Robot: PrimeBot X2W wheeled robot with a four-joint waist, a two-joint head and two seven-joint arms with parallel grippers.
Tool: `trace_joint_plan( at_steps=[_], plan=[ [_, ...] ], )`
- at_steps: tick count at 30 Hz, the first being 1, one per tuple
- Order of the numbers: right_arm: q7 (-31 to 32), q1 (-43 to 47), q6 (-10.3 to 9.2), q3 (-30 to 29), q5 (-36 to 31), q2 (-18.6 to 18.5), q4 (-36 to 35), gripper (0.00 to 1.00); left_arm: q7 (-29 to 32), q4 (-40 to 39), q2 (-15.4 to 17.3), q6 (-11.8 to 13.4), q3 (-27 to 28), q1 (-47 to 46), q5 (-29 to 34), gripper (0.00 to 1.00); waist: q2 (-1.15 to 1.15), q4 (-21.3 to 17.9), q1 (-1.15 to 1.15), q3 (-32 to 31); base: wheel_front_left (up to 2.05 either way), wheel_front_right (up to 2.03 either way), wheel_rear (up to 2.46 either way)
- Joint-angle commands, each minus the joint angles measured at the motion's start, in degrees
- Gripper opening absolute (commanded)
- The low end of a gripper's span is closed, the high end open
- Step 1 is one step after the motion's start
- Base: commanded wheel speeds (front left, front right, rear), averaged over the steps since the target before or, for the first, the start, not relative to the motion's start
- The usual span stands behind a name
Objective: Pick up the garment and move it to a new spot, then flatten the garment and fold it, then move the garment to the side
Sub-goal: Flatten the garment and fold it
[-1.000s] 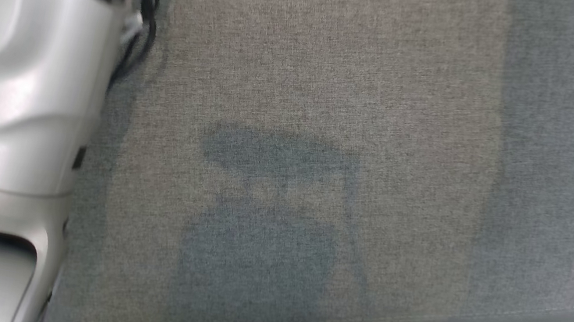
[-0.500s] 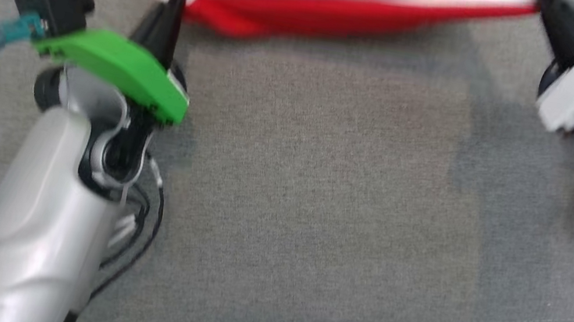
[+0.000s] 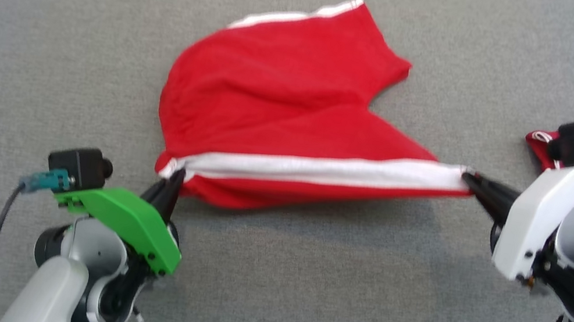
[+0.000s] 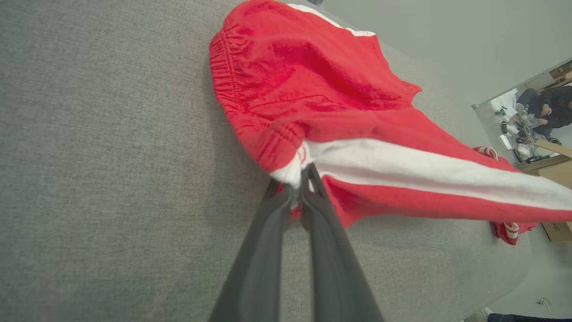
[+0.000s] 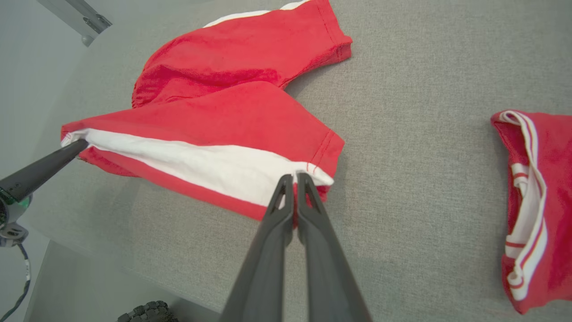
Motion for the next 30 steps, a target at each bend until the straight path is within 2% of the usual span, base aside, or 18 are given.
trace_joint_plan(
  at_steps=[1,9,15,21,30],
  plan=[
    [1.7,2.5,0.01,0.3,0.5,-0.6,-1.3,0.0,0.6,-0.6,1.0,0.6,-0.7,2.1,1.0,0.0,0.0,1.5,0.01,-4.0,0.0,0.0,0.0],
    [8.4,11.0,0.01,0.6,2.6,-2.5,-6.7,0.0,6.4,-3.2,5.7,2.0,-6.2,7.6,5.5,0.0,0.0,2.2,0.01,-7.2,0.0,0.0,0.0],
    [8.1,10.7,0.01,-2.0,1.9,-1.9,-9.1,0.0,11.2,-6.9,8.2,2.6,-7.8,6.7,6.3,0.0,0.0,3.0,0.01,-6.7,0.0,0.0,0.0],
    [5.0,4.4,0.01,-3.7,0.0,-0.4,-6.0,0.0,12.1,-6.6,6.9,2.9,-7.9,1.4,7.0,0.0,0.0,4.0,0.01,-3.9,0.0,0.0,0.0],
    [-0.2,-10.2,0.01,-2.6,-3.6,0.7,5.0,0.0,10.7,0.1,2.4,1.6,-7.9,-10.4,7.2,0.0,0.0,6.5,0.01,2.6,0.0,0.0,0.0]
  ],
)
